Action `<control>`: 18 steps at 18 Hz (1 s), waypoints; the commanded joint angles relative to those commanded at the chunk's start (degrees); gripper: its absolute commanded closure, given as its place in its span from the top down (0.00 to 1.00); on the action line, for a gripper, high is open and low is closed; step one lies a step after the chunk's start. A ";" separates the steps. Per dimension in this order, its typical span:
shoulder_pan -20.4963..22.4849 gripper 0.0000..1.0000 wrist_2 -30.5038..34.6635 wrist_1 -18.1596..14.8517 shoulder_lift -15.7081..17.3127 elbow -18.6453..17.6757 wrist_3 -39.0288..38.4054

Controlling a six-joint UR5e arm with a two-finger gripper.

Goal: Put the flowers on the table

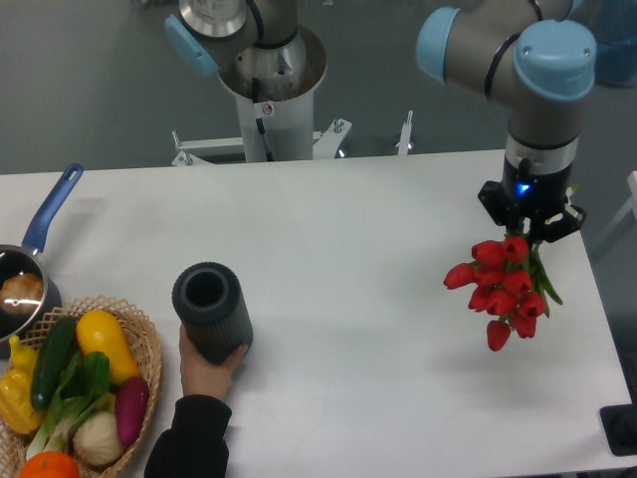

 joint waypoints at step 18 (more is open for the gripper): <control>-8.79 0.43 -0.88 0.53 -2.11 -7.82 -3.51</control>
